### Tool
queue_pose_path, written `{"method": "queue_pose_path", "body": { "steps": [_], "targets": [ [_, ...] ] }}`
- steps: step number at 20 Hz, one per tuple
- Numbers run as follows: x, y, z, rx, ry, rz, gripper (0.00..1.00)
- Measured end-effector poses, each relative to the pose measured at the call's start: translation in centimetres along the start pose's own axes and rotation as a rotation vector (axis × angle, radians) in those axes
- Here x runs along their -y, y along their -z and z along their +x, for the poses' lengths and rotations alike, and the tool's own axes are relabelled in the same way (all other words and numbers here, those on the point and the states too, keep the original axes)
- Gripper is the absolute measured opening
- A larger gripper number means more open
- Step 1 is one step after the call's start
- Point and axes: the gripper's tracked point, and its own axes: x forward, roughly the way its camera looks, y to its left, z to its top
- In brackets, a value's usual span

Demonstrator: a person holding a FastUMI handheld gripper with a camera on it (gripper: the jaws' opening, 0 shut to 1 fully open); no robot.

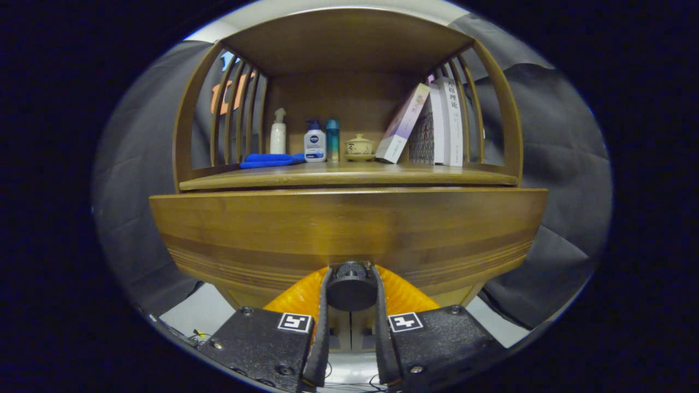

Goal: Pull open the drawer, take out the items inside it, and place them on the countertop above the cabinet.

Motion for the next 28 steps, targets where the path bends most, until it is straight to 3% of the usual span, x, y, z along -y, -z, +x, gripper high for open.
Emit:
{"method": "queue_pose_path", "body": {
  "steps": [10,28],
  "targets": [
    [0.7,2.0,-5.8,0.015,-0.01,-0.013,0.38],
    [0.5,2.9,-7.2,0.007,-0.052,0.004,0.38]
  ]
}}
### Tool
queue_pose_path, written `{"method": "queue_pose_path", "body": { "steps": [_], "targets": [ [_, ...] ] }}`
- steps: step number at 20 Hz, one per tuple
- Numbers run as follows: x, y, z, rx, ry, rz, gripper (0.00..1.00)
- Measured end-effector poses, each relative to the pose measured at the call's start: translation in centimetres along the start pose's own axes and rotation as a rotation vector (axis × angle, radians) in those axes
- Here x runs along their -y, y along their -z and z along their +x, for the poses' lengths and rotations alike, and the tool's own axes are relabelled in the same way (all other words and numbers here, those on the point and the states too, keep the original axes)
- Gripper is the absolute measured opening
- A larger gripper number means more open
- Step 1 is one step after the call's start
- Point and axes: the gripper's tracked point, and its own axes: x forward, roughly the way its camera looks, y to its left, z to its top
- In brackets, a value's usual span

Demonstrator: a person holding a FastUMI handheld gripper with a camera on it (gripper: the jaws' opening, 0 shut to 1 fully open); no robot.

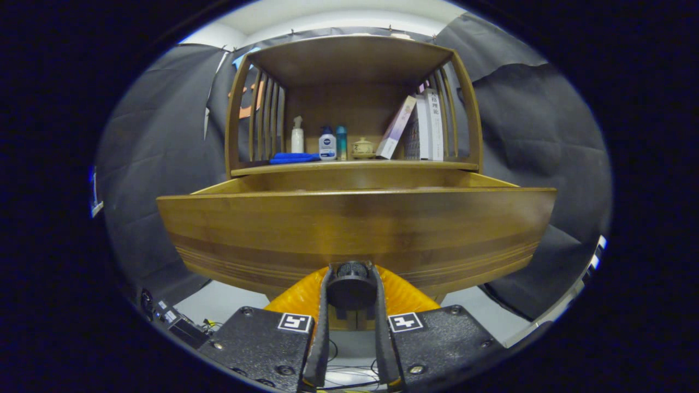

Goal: Pull open the drawer, take out the items inside it, and place them on the countertop above the cabinet.

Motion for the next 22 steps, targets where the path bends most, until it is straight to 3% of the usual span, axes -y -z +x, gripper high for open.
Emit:
{"method": "queue_pose_path", "body": {
  "steps": [11,13,19,22],
  "targets": [
    [-0.1,0.4,0.2,-0.022,-0.024,-0.022,0.38],
    [0.5,-0.3,-0.5,-0.008,-0.024,-0.003,0.48],
    [4.0,-6.7,-3.4,0.033,-0.025,0.072,1.0],
    [5.8,-10.6,-2.5,0.013,-0.003,0.046,1.0]
  ]
}}
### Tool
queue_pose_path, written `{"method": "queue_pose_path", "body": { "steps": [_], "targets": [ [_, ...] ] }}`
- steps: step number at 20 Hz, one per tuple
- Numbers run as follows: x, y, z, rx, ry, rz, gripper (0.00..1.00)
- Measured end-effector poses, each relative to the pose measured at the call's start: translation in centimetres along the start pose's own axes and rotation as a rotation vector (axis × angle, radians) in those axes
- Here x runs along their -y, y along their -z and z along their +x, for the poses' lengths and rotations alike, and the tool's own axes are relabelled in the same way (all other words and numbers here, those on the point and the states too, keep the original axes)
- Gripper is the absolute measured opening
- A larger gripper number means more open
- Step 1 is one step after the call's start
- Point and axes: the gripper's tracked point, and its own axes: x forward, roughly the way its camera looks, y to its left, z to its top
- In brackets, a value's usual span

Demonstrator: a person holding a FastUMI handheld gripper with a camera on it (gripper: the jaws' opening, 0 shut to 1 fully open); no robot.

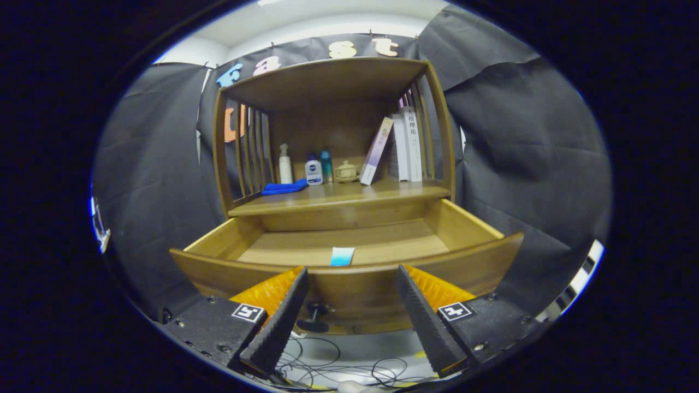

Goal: Pull open the drawer, take out the items inside it, and place them on the countertop above the cabinet.

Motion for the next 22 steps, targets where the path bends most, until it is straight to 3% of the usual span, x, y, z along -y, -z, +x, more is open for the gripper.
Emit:
{"method": "queue_pose_path", "body": {
  "steps": [3,10,15,22],
  "targets": [
    [0.7,-3.2,2.0,-0.036,0.024,-0.009,1.0],
    [-2.6,-6.2,9.8,-0.274,-0.027,-0.08,1.0],
    [-5.0,-4.4,14.3,-0.472,-0.041,-0.135,1.0],
    [-5.1,0.9,16.8,-0.765,0.022,-0.023,0.92]
  ]
}}
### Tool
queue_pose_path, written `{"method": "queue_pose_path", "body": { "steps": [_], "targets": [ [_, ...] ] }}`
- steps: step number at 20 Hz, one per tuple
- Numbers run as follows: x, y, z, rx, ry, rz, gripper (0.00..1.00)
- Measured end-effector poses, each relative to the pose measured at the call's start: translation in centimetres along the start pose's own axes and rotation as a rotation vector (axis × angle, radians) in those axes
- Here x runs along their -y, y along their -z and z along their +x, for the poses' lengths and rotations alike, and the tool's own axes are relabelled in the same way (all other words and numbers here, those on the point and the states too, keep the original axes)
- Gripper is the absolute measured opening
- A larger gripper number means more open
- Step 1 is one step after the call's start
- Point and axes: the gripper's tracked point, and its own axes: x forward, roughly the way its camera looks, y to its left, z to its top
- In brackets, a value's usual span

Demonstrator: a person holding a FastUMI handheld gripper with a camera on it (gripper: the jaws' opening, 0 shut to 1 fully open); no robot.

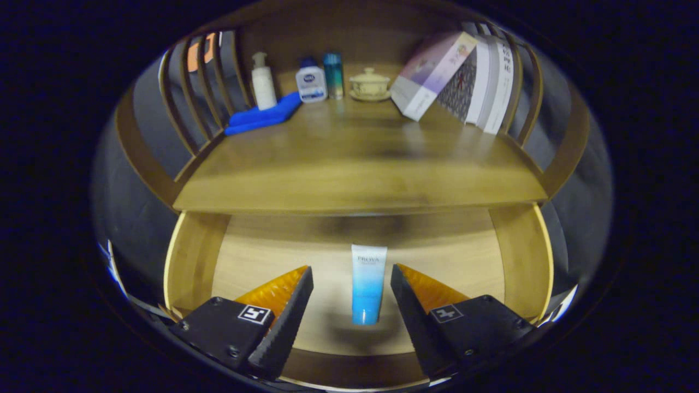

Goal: Pull open the drawer, take out the items inside it, and place them on the countertop above the cabinet.

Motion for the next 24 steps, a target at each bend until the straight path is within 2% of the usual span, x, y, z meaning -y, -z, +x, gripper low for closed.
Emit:
{"method": "queue_pose_path", "body": {
  "steps": [4,6,11,15,16,18,24],
  "targets": [
    [0.9,1.9,1.9,-0.144,0.026,0.076,0.87],
    [1.0,3.0,2.3,-0.213,0.031,0.068,0.83],
    [1.5,3.9,4.0,-0.274,0.073,0.08,0.79],
    [1.4,5.1,5.0,-0.33,0.07,0.128,0.56],
    [1.6,5.1,5.1,-0.33,0.065,0.131,0.5],
    [1.7,4.6,4.9,-0.306,0.065,0.135,0.47],
    [1.1,4.5,1.9,-0.245,-0.025,0.146,0.44]
  ]
}}
